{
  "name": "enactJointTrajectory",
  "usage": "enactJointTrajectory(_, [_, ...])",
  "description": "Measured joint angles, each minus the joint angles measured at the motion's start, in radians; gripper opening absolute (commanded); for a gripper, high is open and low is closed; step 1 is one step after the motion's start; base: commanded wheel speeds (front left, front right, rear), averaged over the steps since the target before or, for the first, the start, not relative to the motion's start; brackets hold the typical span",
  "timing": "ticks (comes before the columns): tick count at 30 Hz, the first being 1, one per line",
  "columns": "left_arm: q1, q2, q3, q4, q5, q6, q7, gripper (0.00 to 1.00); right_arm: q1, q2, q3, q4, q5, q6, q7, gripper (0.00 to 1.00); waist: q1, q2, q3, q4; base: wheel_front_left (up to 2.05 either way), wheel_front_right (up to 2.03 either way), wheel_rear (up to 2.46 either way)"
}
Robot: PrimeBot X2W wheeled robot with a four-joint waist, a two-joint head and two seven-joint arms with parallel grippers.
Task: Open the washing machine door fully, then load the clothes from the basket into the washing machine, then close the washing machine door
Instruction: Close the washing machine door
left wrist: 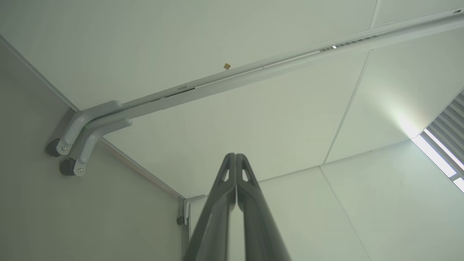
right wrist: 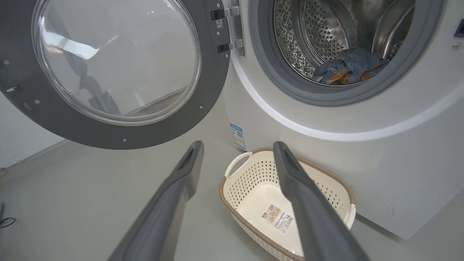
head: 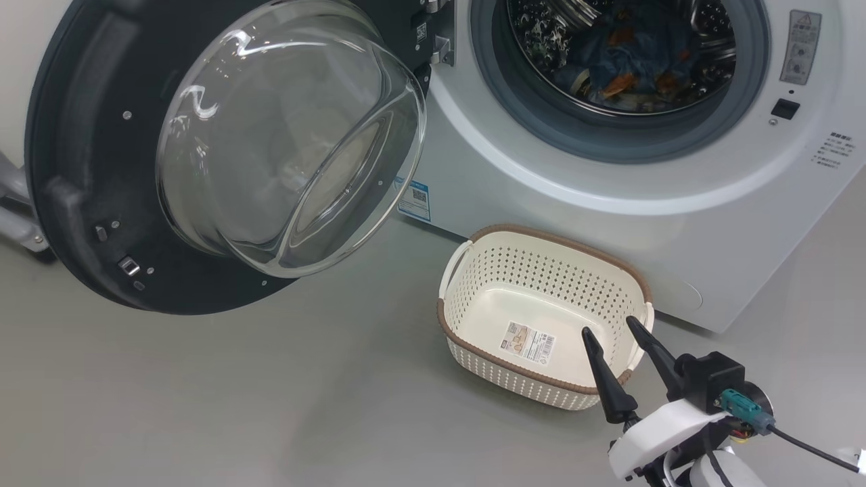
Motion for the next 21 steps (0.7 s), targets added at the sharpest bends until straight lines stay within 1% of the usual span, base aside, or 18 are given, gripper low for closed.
enactJointTrajectory(2, [-0.015, 0.027, 0.024, 0.037, -0.010, 0.014, 0.009, 0.00, 0.005, -0.001, 0.009, 0.004, -0.003, 0.000, 0.000, 1.00, 0.0000, 0.0000, 0.008, -0.006, 0.00, 0.00, 0.00])
enactJointTrajectory(5, [-0.021, 0.055, 0.032, 0.096, -0.026, 0.023, 0.023, 0.00, 0.005, -0.013, 0.011, 0.005, -0.008, 0.000, 0.000, 1.00, 0.0000, 0.0000, 0.024, -0.019, 0.00, 0.00, 0.00])
enactJointTrajectory(12, [-0.077, 0.072, 0.047, 0.220, -0.046, 0.031, 0.055, 0.00, -0.001, -0.050, 0.013, 0.004, -0.019, 0.000, 0.000, 1.00, 0.0000, 0.0000, 0.079, -0.057, 0.00, 0.00, 0.00])
enactJointTrajectory(21, [-0.163, 0.078, 0.032, 0.283, -0.107, 0.032, 0.134, 0.00, -0.032, -0.074, 0.016, 0.004, -0.024, 0.000, 0.000, 1.00, 0.0001, 0.0000, 0.135, -0.106, 0.00, 0.00, 0.00])
